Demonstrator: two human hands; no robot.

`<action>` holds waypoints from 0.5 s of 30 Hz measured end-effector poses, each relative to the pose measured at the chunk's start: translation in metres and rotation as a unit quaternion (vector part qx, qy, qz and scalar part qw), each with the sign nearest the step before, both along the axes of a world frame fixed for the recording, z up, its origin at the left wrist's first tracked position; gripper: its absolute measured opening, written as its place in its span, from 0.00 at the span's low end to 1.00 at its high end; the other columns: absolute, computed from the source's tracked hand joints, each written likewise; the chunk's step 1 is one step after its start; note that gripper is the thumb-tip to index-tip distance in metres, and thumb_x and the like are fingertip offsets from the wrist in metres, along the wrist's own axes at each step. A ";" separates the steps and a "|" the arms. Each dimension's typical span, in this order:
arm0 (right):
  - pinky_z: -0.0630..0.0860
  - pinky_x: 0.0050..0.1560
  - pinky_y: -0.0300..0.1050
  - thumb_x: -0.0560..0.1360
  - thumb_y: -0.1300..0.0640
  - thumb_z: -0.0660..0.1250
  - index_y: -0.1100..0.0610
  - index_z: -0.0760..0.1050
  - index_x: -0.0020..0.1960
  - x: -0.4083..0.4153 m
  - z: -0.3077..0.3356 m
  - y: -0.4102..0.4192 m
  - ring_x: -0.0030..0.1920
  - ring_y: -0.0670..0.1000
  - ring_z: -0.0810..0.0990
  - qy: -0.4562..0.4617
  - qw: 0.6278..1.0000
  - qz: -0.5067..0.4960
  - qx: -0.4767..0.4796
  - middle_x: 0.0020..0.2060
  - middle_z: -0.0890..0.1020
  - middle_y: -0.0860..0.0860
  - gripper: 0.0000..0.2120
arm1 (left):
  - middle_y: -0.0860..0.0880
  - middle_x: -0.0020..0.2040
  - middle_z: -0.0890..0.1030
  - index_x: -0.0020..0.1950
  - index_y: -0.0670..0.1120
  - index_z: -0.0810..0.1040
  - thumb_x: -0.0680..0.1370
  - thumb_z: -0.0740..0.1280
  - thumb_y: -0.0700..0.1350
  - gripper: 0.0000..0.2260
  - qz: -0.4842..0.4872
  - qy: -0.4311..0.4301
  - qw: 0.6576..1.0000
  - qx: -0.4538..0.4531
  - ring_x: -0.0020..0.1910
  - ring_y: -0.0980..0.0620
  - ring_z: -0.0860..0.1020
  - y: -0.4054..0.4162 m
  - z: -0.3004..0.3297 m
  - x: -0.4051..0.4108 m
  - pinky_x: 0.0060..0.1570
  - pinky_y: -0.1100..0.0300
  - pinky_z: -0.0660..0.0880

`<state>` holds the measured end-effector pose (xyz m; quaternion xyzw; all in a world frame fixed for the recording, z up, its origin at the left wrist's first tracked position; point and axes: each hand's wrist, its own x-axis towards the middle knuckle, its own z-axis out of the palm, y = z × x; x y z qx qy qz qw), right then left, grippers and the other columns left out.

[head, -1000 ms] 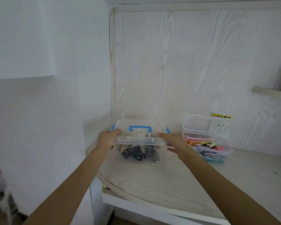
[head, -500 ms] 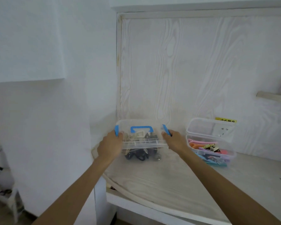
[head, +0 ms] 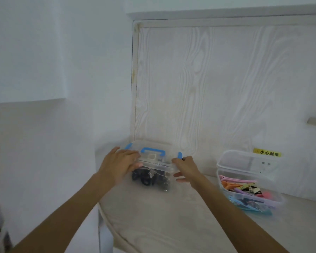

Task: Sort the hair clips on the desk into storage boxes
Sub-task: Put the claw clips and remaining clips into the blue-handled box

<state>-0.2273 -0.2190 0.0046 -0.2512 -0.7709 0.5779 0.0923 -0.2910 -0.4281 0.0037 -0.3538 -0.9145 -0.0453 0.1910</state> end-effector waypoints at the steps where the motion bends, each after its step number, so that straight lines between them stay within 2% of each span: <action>1: 0.76 0.35 0.42 0.75 0.51 0.62 0.61 0.59 0.66 -0.006 0.002 0.000 0.40 0.53 0.79 -0.006 1.000 0.010 0.012 0.54 0.74 0.56 0.25 | 0.55 0.66 0.75 0.68 0.54 0.71 0.78 0.53 0.61 0.22 -0.001 0.020 1.000 -0.016 0.66 0.53 0.72 0.001 0.003 -0.010 0.69 0.56 0.59; 5: 0.73 0.38 0.42 0.77 0.49 0.60 0.63 0.56 0.67 -0.034 -0.007 -0.008 0.39 0.49 0.75 0.019 0.995 0.000 0.102 0.48 0.74 0.54 0.27 | 0.51 0.58 0.79 0.65 0.54 0.72 0.78 0.53 0.62 0.21 0.050 0.075 0.987 -0.136 0.57 0.51 0.76 0.004 0.020 -0.035 0.57 0.58 0.69; 8: 0.70 0.38 0.43 0.77 0.49 0.59 0.62 0.56 0.65 -0.049 -0.018 -0.014 0.37 0.48 0.74 0.052 0.992 -0.001 0.111 0.45 0.74 0.53 0.24 | 0.49 0.54 0.80 0.60 0.53 0.75 0.78 0.54 0.62 0.20 0.082 0.052 0.986 -0.133 0.52 0.49 0.78 -0.003 0.024 -0.037 0.46 0.58 0.70; 12: 0.72 0.40 0.43 0.78 0.50 0.58 0.62 0.55 0.65 -0.056 -0.020 -0.019 0.39 0.50 0.75 0.061 0.993 -0.012 0.103 0.46 0.75 0.54 0.23 | 0.47 0.56 0.80 0.61 0.53 0.74 0.77 0.56 0.62 0.19 0.091 0.020 0.987 -0.131 0.53 0.47 0.78 -0.003 0.034 -0.034 0.48 0.59 0.71; 15: 0.77 0.46 0.48 0.78 0.49 0.57 0.61 0.55 0.65 -0.056 -0.020 -0.020 0.43 0.52 0.77 0.053 0.994 -0.016 0.098 0.46 0.74 0.53 0.23 | 0.46 0.58 0.79 0.64 0.52 0.73 0.78 0.57 0.60 0.19 0.106 -0.008 0.981 -0.163 0.55 0.47 0.78 0.007 0.041 -0.034 0.50 0.59 0.71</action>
